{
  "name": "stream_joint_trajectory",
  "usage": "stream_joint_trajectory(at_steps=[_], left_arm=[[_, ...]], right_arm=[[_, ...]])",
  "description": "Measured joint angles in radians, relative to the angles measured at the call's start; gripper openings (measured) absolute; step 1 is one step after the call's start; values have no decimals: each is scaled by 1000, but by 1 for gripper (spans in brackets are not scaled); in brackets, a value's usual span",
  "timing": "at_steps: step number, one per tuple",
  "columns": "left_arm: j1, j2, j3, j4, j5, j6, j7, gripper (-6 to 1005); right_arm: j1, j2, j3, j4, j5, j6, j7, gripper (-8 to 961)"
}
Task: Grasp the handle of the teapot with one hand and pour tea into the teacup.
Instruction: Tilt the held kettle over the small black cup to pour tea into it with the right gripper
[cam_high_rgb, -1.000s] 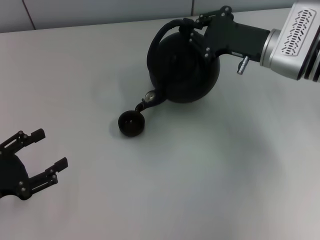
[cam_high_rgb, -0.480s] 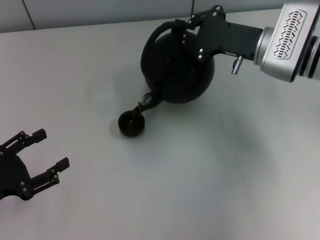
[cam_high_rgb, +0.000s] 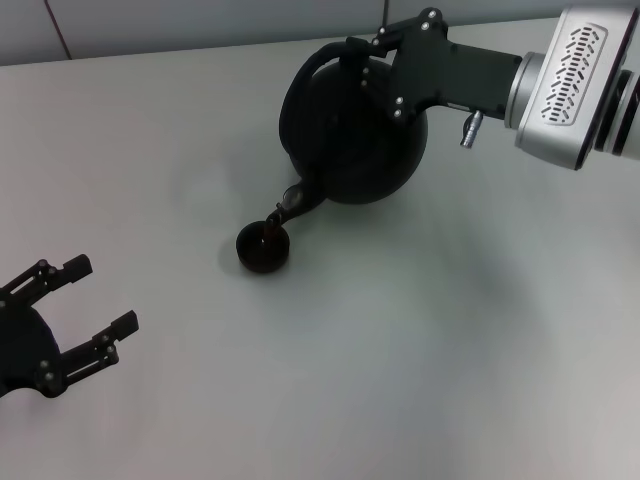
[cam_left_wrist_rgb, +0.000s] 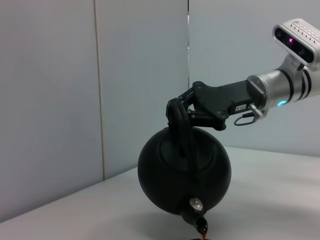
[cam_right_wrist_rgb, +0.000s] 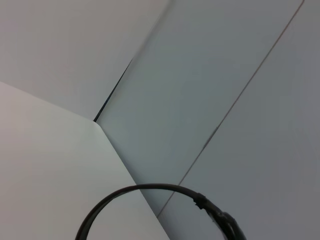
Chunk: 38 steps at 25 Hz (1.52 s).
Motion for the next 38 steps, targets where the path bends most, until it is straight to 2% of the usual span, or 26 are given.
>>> stream_joint_trajectory(at_steps=[15, 26, 38], left_arm=[[7, 0, 0, -4, -3, 3, 0, 810], [7, 0, 0, -4, -3, 5, 0, 810], [2, 1, 0, -4, -3, 11, 0, 810]], right_arm=[[0, 3, -22, 0, 1, 0, -7, 96], [-30, 3, -14, -1, 34, 16, 157, 96], [-138, 3, -20, 62, 280, -34, 270, 96]])
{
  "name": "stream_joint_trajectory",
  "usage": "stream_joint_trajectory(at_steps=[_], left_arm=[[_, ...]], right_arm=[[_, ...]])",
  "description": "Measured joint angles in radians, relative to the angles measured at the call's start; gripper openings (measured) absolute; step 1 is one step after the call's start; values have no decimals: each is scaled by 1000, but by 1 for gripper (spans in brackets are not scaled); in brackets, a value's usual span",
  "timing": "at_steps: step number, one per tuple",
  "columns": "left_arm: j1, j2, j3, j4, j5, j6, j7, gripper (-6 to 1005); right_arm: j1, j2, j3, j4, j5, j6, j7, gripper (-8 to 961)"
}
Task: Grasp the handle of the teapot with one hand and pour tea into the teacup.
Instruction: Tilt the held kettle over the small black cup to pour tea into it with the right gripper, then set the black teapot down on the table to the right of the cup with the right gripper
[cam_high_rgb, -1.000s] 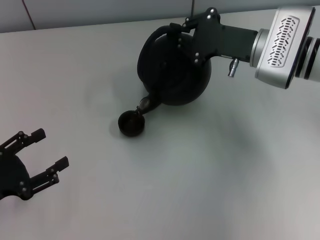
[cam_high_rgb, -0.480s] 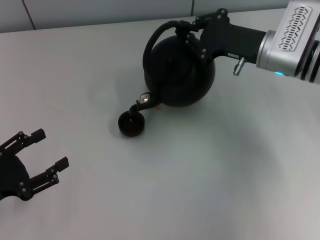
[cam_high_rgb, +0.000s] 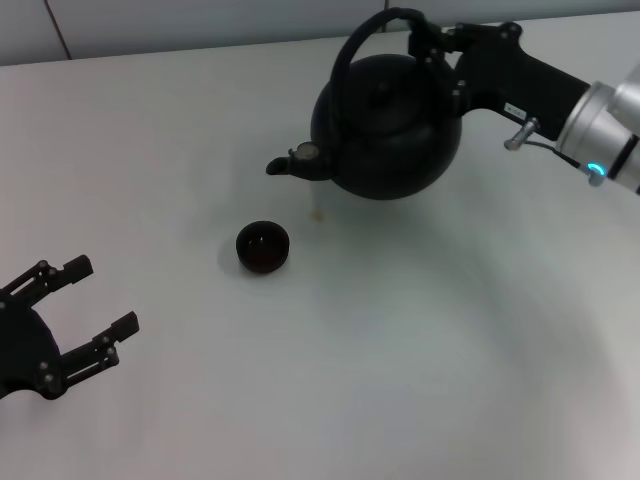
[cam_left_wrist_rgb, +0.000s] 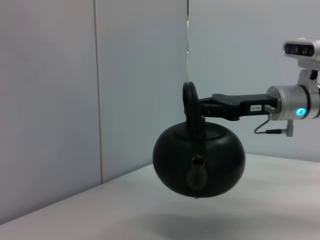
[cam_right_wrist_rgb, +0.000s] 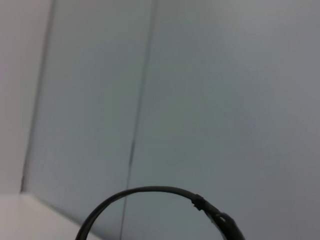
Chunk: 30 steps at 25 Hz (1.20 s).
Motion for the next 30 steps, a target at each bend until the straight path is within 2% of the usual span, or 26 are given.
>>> stream_joint_trajectory(at_steps=[14, 30], left_arm=[[-11, 1, 0, 8, -1, 4, 0, 810], [-13, 1, 0, 4, -1, 9, 0, 810]], right_arm=[[-119, -2, 18, 115, 164, -18, 27, 95], [-153, -2, 71, 200, 175, 0, -73, 95]])
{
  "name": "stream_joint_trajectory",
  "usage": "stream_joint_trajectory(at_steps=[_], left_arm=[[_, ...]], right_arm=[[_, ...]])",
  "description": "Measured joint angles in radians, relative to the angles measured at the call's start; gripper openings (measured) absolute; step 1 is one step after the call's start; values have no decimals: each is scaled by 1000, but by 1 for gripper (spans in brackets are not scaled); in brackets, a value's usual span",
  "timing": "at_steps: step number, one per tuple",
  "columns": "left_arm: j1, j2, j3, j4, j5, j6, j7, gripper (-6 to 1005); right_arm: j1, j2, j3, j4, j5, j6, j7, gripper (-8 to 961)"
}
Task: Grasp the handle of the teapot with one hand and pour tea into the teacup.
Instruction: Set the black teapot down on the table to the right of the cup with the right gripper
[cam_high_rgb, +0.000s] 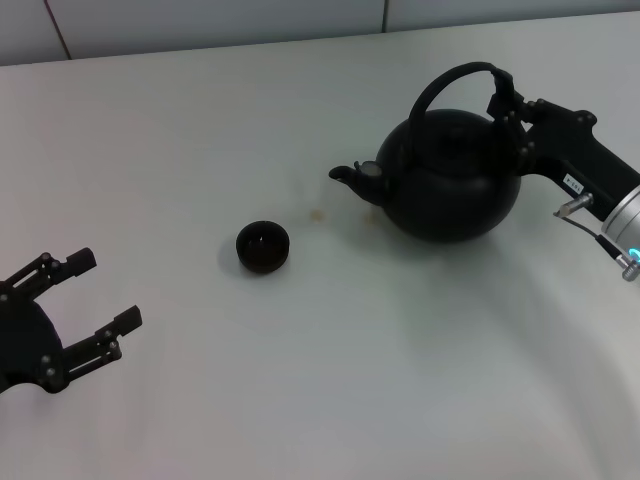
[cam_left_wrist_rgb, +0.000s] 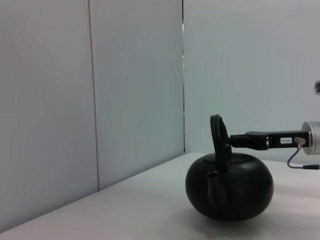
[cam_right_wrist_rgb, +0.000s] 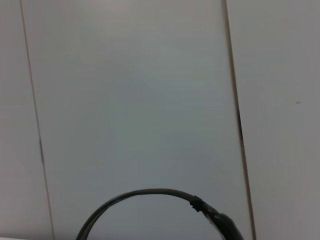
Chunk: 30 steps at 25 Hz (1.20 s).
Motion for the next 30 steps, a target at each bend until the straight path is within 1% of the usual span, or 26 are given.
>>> stream_joint_trajectory(at_steps=[6, 26, 30], left_arm=[[2, 0, 0, -3, 0, 3, 0, 810], [4, -2, 0, -4, 0, 14, 0, 810], [7, -2, 0, -4, -12, 21, 0, 810]], right_arm=[[-4, 1, 14, 28, 0, 5, -37, 95], [-31, 2, 14, 30, -2, -33, -91, 115], [-51, 1, 15, 31, 0, -51, -92, 266]])
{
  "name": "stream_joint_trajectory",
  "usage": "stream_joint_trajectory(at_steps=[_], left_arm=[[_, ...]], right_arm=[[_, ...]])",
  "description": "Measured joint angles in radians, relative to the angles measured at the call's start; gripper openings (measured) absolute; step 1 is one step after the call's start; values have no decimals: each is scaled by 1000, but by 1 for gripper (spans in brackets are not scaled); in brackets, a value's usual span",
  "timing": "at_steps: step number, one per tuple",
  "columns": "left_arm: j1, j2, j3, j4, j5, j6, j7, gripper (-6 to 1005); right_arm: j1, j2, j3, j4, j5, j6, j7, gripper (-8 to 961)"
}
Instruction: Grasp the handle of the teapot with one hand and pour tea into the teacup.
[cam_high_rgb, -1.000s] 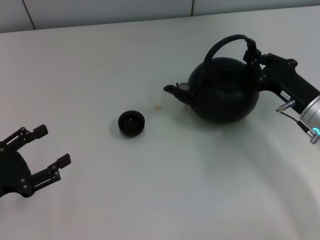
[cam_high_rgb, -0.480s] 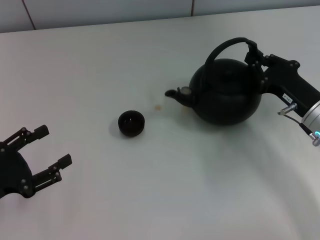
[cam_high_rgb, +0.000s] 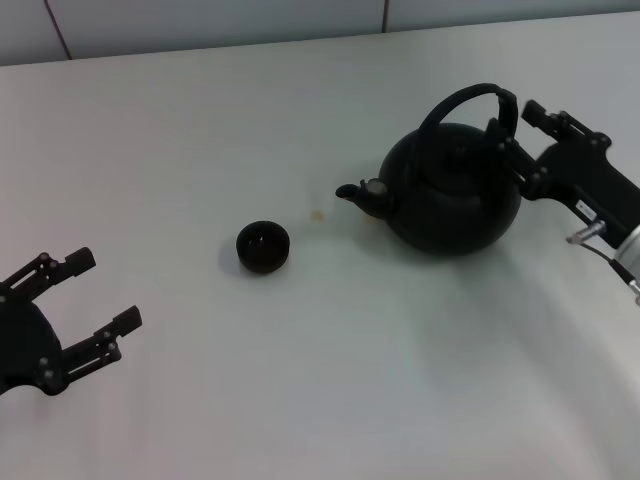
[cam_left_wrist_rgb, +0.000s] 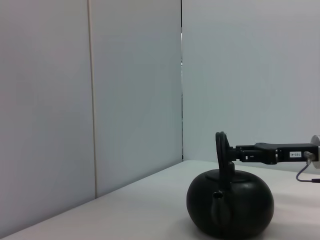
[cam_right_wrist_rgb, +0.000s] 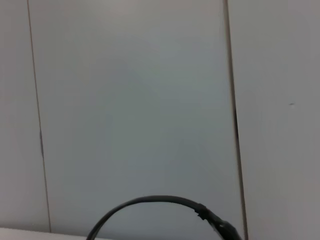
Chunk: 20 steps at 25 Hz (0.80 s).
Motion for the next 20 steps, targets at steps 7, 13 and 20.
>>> stream_joint_trajectory(at_steps=[7, 13, 20], left_arm=[[0, 0, 0, 0, -1, 5, 0, 810], [0, 0, 7, 0, 3, 12, -8, 810], [-22, 5, 6, 3, 5, 9, -28, 810]], right_arm=[[-91, -4, 16, -12, 12, -135, 0, 570], [-181, -8, 28, -35, 15, -207, 20, 695], [-192, -14, 11, -148, -112, -268, 112, 695]])
